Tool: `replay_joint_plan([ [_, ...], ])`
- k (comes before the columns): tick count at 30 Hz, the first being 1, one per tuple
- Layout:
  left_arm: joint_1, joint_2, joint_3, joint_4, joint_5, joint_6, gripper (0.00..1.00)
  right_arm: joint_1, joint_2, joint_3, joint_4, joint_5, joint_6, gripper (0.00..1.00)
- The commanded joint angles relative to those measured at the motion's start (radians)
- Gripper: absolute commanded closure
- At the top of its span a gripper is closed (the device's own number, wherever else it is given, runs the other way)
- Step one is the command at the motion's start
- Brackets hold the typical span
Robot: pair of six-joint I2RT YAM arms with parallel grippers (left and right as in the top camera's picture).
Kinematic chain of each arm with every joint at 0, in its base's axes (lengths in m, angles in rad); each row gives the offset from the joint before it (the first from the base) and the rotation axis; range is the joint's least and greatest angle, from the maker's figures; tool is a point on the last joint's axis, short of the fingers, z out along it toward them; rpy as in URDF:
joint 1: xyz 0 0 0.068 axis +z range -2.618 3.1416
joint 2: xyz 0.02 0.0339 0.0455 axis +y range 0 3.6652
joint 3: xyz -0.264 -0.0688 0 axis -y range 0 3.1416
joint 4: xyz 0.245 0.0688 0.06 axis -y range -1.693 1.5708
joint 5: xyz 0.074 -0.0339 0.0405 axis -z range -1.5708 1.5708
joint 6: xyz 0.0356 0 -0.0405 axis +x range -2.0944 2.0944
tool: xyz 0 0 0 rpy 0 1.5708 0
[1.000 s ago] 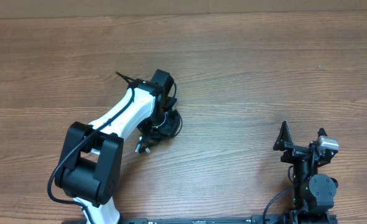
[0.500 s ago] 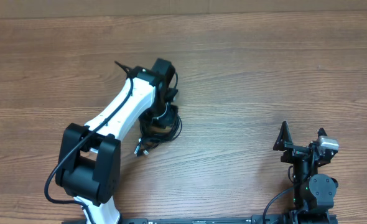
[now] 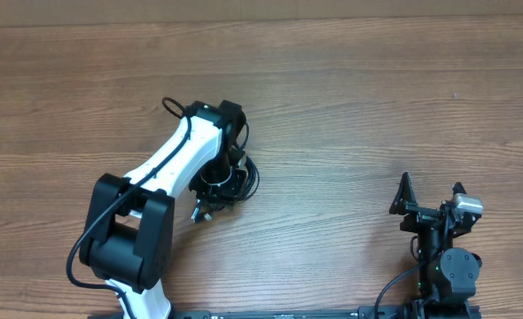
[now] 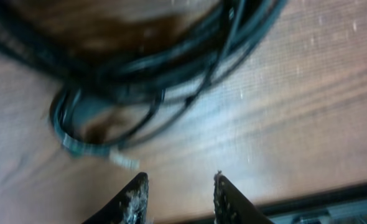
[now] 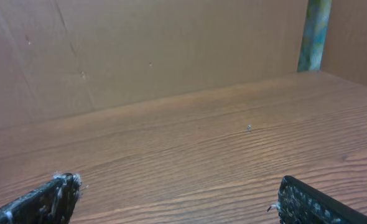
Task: Untangle cables
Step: 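Close the left gripper on the black cable bundle, then lift the cable bundle with the left gripper and pull it left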
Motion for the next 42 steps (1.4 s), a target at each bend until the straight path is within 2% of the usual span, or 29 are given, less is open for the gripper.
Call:
replay_joint_plan([
  [1, -0.002, 0.002, -0.058, 0.062, -0.034, -0.015, 0.58, 0.005, -0.012, 0.017, 0.003, 0.010, -0.003, 0.00],
  [8, -0.002, 0.002, -0.127, 0.172, -0.035, -0.014, 0.58, 0.005, -0.012, 0.017, 0.003, 0.010, -0.003, 0.00],
  [11, -0.002, 0.002, -0.140, 0.223, -0.035, -0.014, 0.64, 0.005, -0.012, 0.017, 0.003, 0.010, -0.003, 0.00],
  [14, -0.002, 0.002, -0.140, 0.248, -0.038, -0.014, 0.65, 0.005, -0.012, 0.017, 0.003, 0.010, -0.003, 0.00],
  [19, -0.002, 0.002, -0.140, 0.269, -0.050, -0.014, 0.96, 0.005, -0.012, 0.017, 0.003, 0.010, -0.003, 0.00],
  [29, -0.002, 0.002, 0.018, 0.148, -0.050, -0.010, 0.96, 0.005, -0.012, 0.017, 0.003, 0.010, -0.003, 0.00],
  [33, -0.002, 0.002, 0.093, 0.122, -0.095, -0.003, 0.96, 0.005, -0.012, 0.017, 0.003, 0.010, -0.003, 0.00],
  [36, -0.002, 0.002, 0.116, 0.133, -0.135, -0.003, 0.96, 0.005, -0.012, 0.017, 0.003, 0.010, -0.003, 0.00],
  [42, -0.002, 0.002, 0.115, 0.265, -0.135, -0.003, 0.96, 0.005, -0.012, 0.017, 0.003, 0.010, -0.003, 0.00],
])
